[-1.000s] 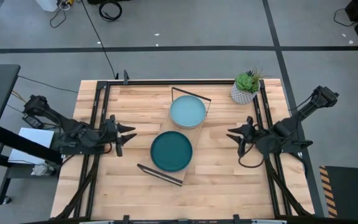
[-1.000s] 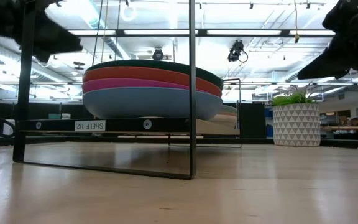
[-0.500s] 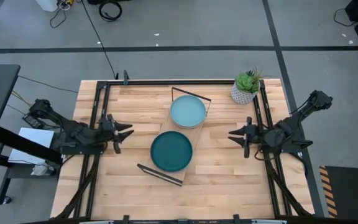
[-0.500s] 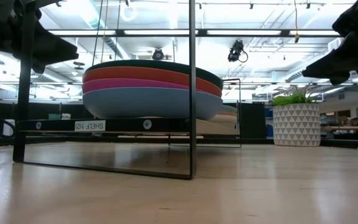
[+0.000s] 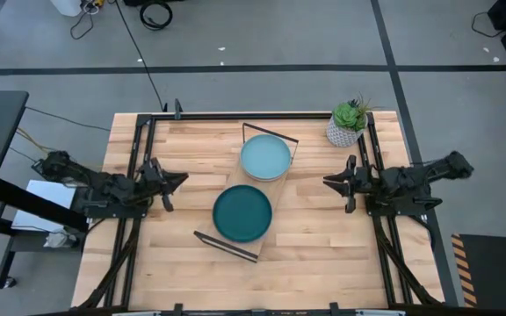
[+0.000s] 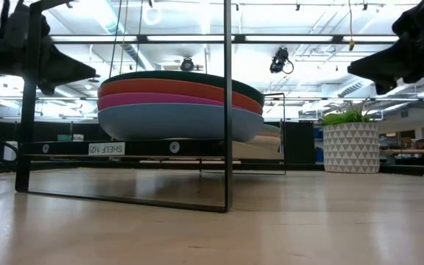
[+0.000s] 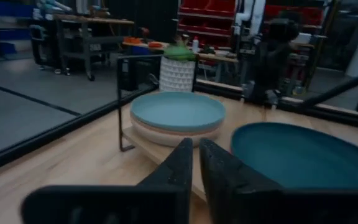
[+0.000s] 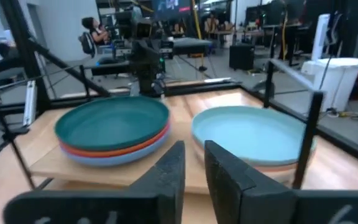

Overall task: Place and stack plates onto a shelf
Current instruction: Return to Home Position

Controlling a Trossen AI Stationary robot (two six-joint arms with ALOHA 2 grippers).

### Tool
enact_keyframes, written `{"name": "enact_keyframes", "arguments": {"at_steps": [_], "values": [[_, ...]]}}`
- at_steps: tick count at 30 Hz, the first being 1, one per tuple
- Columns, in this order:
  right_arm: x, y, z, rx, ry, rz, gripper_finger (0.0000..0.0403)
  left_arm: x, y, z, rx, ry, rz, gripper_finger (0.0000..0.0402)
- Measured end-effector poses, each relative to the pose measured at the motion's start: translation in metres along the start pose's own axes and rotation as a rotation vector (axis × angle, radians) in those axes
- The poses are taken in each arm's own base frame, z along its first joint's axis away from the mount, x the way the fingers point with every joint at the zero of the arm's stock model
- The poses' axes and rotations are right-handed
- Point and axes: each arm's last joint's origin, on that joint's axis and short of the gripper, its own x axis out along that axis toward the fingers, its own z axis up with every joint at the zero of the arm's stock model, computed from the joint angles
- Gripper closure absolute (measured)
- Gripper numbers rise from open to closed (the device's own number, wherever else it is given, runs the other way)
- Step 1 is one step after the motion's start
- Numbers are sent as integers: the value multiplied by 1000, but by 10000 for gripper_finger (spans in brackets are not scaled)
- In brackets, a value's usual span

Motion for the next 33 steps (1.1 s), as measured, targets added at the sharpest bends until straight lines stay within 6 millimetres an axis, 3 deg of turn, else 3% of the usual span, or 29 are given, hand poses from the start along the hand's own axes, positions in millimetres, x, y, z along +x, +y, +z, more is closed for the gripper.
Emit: {"name": "enact_keyframes", "arguments": {"at_steps": [3, 11, 23, 33], "values": [[1, -8, 3, -6, -26, -2, 354, 3, 5, 3, -2, -36, 5, 392], [5, -28, 5, 18, -24, 51, 396, 12, 23, 6, -3, -64, -4, 397], [6, -46, 1, 77, -2, 64, 378, 17, 33, 4, -41, -55, -28, 395], [6, -50, 1, 61, -12, -78, 380, 17, 33, 4, -74, -61, -30, 388]]}}
